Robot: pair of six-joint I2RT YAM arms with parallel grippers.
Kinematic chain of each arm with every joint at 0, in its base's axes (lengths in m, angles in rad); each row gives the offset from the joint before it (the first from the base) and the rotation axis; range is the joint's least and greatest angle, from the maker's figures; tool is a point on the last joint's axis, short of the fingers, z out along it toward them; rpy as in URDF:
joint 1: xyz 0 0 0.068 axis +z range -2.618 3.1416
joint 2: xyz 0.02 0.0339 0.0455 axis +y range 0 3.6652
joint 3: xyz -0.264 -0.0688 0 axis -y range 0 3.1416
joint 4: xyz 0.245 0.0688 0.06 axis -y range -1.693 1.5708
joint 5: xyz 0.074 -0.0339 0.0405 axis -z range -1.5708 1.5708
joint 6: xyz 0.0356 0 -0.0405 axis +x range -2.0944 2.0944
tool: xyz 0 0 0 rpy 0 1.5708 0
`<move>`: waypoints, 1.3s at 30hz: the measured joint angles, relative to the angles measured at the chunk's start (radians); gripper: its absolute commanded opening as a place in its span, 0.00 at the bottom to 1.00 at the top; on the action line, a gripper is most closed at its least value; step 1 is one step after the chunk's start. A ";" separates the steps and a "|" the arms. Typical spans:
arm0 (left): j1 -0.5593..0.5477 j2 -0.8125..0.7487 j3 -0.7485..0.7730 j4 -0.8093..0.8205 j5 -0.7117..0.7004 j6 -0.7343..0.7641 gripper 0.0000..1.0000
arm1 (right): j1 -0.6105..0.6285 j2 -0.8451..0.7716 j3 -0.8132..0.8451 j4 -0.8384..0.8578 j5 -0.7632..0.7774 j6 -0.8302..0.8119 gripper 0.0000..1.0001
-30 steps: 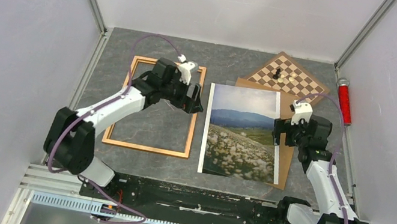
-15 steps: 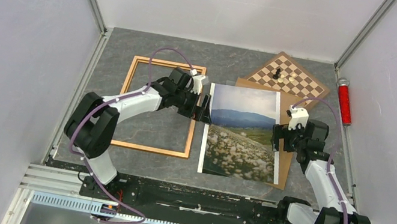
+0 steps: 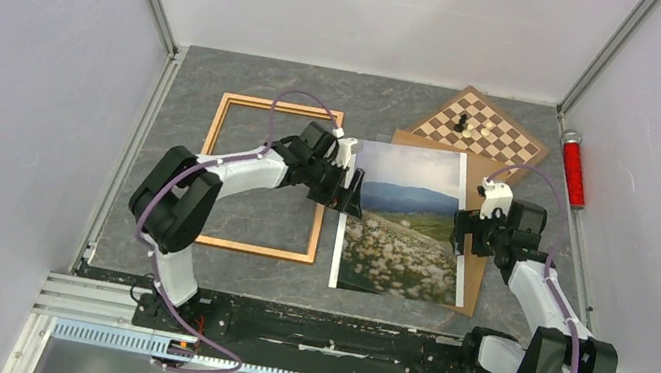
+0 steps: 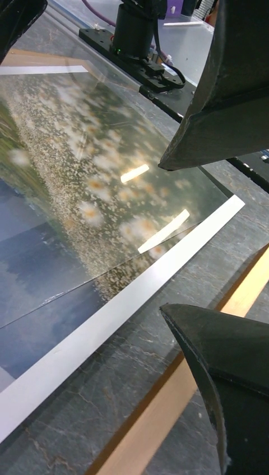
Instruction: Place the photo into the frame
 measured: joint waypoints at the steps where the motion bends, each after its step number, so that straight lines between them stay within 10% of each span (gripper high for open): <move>1: -0.002 0.013 0.009 0.000 0.000 0.000 0.94 | -0.002 0.005 0.000 0.000 -0.003 0.000 0.91; 39: -0.055 0.202 0.146 0.042 0.044 -0.001 0.93 | -0.051 0.045 0.004 -0.004 -0.046 -0.006 0.90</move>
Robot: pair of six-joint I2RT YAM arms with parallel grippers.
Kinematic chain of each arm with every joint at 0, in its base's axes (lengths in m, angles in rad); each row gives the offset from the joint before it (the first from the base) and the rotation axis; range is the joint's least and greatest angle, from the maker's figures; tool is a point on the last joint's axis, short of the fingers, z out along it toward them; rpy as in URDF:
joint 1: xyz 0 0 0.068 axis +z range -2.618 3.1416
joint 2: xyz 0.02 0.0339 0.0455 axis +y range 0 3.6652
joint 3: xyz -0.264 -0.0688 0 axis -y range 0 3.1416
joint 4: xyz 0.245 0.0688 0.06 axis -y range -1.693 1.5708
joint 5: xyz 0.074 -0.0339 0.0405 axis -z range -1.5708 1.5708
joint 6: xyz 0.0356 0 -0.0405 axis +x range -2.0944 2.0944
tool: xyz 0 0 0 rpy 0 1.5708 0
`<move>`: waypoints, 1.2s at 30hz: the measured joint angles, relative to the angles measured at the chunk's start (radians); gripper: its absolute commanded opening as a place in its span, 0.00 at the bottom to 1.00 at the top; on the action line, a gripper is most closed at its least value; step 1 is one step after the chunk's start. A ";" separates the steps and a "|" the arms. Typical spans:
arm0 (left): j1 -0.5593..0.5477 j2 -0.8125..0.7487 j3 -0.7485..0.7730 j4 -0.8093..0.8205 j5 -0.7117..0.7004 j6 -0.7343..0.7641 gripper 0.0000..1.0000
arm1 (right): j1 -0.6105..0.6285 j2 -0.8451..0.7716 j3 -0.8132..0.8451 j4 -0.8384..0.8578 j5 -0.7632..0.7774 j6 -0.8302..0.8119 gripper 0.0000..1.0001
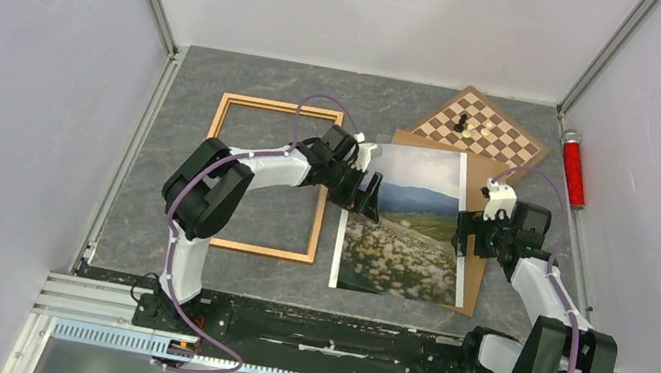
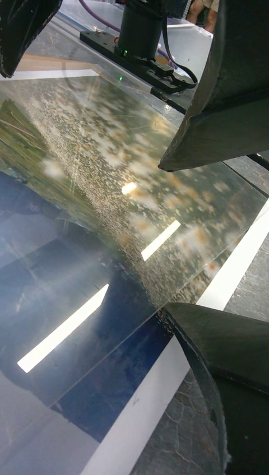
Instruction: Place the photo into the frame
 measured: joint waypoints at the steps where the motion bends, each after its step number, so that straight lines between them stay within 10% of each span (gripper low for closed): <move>1: -0.002 0.003 0.002 0.005 0.004 0.000 0.93 | -0.001 0.001 0.000 0.000 -0.002 0.000 0.90; 18: 0.014 0.026 -0.063 0.204 0.146 -0.043 0.85 | -0.006 0.048 0.021 0.021 -0.016 0.008 0.87; 36: 0.048 0.020 -0.145 0.375 0.253 -0.092 0.55 | -0.010 0.048 0.021 0.031 0.001 0.007 0.85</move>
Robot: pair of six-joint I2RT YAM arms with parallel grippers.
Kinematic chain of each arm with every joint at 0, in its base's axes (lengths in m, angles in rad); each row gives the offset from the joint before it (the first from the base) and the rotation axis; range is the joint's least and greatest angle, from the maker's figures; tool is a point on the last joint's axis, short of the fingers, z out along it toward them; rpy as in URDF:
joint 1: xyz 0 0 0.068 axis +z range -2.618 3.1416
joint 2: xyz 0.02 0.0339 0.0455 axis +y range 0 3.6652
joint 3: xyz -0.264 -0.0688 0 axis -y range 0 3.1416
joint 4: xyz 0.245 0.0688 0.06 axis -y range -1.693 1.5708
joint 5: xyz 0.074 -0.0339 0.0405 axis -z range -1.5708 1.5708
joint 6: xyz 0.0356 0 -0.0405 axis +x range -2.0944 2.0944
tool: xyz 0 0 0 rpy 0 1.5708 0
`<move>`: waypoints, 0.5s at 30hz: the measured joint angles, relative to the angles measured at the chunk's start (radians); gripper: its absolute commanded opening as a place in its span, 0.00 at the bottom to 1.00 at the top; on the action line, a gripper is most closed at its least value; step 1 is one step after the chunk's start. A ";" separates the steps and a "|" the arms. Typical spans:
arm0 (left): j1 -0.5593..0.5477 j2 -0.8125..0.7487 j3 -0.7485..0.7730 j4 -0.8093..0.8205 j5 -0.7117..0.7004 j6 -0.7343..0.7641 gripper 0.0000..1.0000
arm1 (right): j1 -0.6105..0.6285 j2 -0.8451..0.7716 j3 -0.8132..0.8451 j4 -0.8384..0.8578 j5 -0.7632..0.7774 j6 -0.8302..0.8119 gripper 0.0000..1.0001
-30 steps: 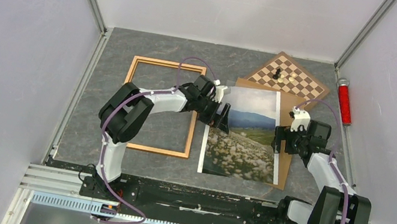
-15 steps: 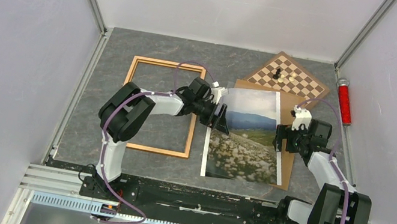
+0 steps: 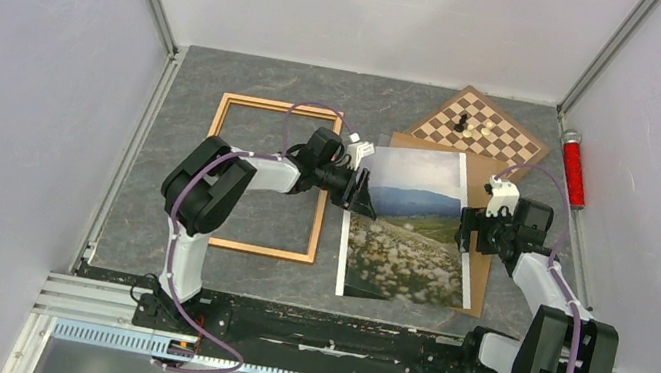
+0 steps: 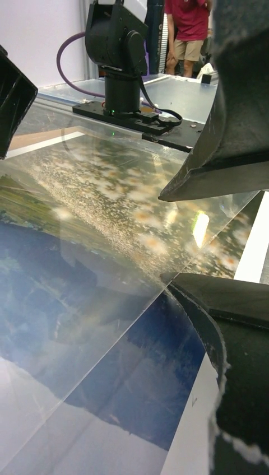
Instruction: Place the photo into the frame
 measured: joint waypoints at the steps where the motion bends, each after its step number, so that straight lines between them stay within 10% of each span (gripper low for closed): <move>1: 0.002 0.000 -0.001 0.009 0.008 -0.001 0.55 | 0.000 0.000 0.000 0.000 0.000 0.000 0.85; 15: 0.004 0.035 -0.002 0.259 0.091 -0.161 0.55 | -0.002 0.009 0.000 0.009 -0.006 0.000 0.84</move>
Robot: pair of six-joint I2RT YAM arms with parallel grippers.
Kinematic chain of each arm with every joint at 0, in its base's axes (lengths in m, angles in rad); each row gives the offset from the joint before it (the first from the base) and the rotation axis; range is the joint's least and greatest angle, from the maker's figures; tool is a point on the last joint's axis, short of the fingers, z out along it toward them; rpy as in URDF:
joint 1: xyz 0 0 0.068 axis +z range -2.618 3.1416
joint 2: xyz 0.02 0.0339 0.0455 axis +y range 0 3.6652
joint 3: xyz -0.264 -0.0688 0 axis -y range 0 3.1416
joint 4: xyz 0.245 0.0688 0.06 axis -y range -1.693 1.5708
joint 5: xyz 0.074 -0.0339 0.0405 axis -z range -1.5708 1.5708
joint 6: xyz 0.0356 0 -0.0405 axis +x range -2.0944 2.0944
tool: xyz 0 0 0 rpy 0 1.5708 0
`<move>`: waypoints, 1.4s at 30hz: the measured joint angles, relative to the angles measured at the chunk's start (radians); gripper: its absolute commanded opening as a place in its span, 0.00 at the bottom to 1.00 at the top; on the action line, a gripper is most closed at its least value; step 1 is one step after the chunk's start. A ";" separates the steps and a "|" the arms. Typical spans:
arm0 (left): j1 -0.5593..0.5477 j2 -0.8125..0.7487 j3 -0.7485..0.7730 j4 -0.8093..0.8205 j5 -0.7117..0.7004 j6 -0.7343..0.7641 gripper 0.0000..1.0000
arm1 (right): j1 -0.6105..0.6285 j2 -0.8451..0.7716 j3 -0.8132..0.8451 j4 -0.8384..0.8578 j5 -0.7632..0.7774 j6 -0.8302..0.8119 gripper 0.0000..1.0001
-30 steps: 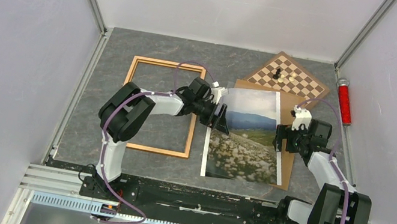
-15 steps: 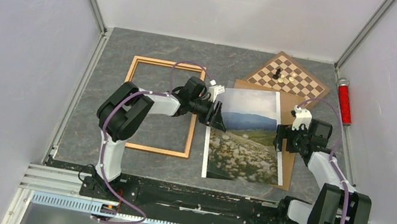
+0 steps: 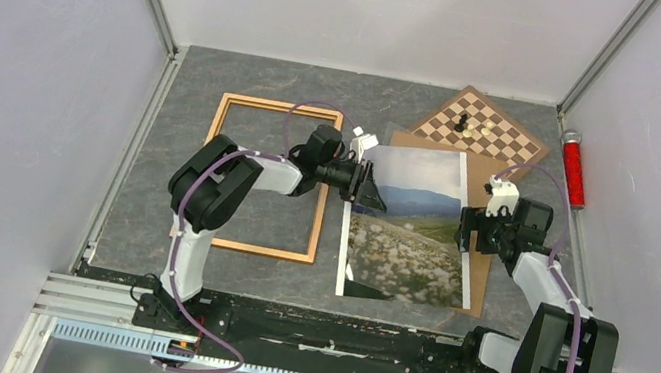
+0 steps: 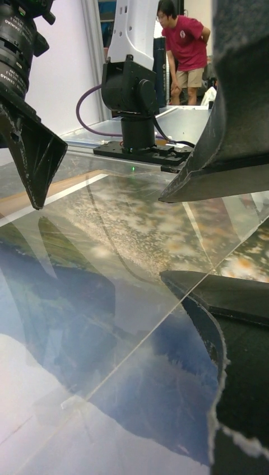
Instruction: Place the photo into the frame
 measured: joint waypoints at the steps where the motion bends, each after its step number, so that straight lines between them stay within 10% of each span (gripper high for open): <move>1: -0.001 0.011 0.000 0.013 -0.001 -0.013 0.55 | 0.000 0.001 0.000 0.001 -0.003 0.000 0.85; 6: -0.006 0.039 0.000 0.038 -0.010 -0.043 0.49 | 0.000 0.003 -0.002 0.012 -0.022 0.001 0.85; 16: -0.021 0.039 0.018 -0.021 -0.032 -0.066 0.03 | 0.000 -0.027 -0.005 0.003 -0.058 0.011 0.90; 42: 0.368 -0.244 0.259 -1.041 0.056 0.406 0.02 | 0.173 -0.146 0.179 -0.011 -0.119 0.145 0.98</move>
